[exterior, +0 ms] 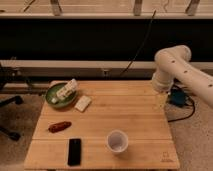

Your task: Move the arm in a circular motion

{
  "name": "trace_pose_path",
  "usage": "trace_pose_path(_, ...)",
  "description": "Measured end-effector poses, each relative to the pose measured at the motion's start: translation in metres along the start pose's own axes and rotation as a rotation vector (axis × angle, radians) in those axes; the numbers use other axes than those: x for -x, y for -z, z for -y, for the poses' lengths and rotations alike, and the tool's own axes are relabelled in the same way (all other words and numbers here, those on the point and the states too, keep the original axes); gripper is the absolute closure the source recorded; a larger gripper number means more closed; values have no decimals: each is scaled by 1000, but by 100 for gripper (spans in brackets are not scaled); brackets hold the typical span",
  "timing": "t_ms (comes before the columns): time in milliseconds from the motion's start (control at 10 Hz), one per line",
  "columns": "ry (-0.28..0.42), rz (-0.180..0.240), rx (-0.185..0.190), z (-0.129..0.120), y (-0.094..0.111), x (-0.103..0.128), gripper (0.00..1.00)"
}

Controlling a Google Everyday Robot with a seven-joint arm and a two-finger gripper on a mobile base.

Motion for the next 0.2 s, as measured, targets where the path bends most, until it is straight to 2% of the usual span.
trace_pose_path(200, 26, -14, -17, 10, -1, 39, 20)
